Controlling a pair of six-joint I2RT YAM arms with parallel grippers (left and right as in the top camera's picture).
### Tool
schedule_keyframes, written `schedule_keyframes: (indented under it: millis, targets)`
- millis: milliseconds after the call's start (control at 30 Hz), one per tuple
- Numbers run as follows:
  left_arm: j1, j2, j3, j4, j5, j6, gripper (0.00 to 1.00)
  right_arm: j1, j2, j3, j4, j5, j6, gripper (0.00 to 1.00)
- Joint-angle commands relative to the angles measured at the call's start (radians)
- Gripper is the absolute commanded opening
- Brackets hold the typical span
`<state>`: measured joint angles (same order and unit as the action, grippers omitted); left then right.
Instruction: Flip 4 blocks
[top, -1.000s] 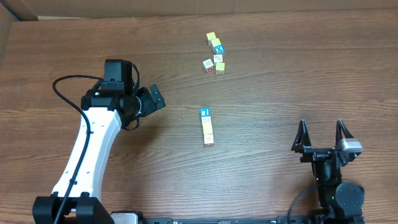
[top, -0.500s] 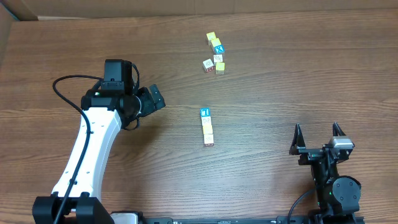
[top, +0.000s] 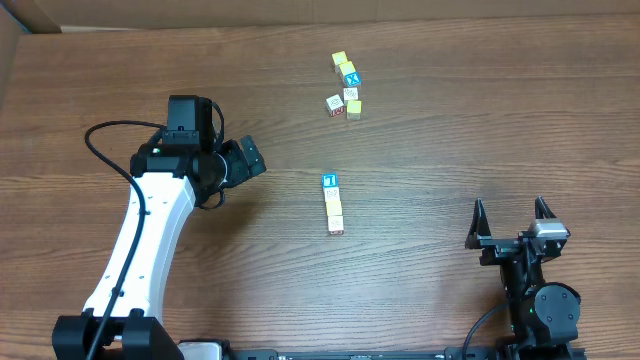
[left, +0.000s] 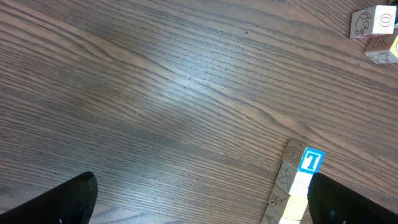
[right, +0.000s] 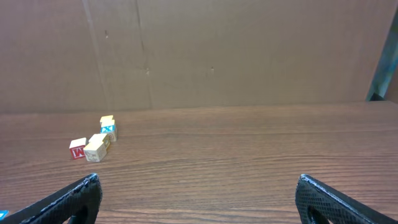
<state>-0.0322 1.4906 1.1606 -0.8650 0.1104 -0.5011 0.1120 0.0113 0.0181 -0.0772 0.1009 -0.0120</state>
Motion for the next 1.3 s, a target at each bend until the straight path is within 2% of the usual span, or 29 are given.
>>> schedule_keyframes:
  millis: [0, 1000, 1133, 1267]
  targets:
    - [-0.001, 0.008, 0.007, 0.002, -0.01, 0.011, 1.0, -0.003, -0.008, -0.01, 0.004, -0.005, -0.007, 1.0]
    - [-0.001, 0.011, 0.007, 0.002, -0.01, 0.011, 1.0, -0.003, -0.008, -0.01, 0.004, -0.005, -0.007, 1.0]
    - [-0.001, -0.032, 0.007, 0.002, -0.01, 0.011, 1.0, -0.003, -0.008, -0.01, 0.004, -0.005, -0.007, 1.0]
    - [0.0, -0.146, 0.006, 0.002, -0.043, 0.011, 1.0, -0.003, -0.008, -0.01, 0.004, -0.005, -0.007, 1.0]
